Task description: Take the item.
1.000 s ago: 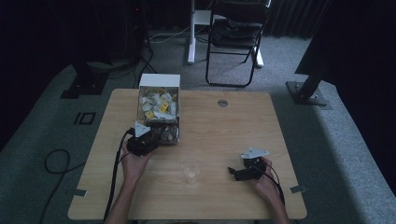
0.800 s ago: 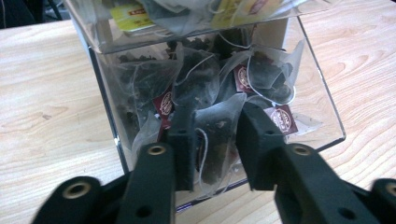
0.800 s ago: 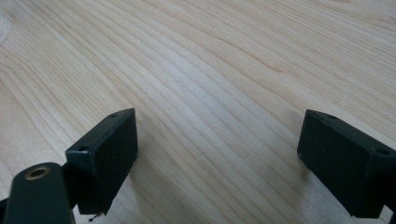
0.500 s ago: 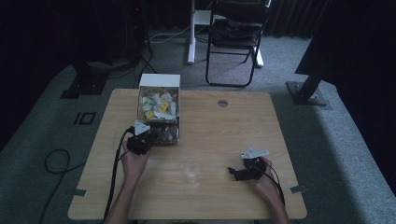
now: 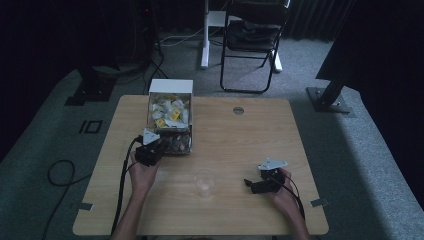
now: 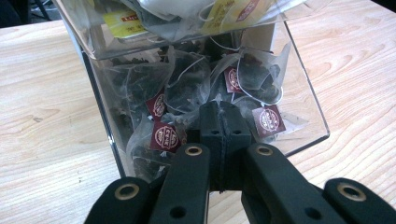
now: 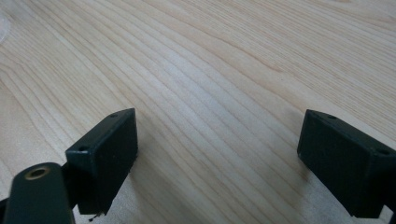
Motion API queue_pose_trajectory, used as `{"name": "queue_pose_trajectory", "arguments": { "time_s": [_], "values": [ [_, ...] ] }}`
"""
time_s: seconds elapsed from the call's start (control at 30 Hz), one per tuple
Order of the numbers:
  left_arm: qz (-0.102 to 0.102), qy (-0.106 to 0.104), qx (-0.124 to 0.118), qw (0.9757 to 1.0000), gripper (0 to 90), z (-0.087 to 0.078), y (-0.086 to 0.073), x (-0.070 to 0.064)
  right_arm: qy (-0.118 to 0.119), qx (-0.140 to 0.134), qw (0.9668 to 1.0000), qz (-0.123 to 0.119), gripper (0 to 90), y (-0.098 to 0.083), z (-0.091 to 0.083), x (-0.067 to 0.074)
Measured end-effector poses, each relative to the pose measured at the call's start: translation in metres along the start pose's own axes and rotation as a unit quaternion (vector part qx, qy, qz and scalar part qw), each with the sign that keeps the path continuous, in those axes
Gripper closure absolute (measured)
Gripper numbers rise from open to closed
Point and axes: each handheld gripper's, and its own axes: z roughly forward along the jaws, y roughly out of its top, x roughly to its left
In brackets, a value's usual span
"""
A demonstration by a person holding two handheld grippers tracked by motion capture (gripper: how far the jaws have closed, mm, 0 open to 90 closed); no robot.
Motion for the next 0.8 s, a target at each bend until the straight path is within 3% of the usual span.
{"name": "queue_pose_trajectory", "arguments": {
  "time_s": [0.8],
  "values": [
    [0.010,-0.007,-0.014,0.9998,90.0,-0.018,0.010,0.003,0.000,0.000,1.0000,0.000,12.1,0.000,0.000,0.000]
  ]
}}
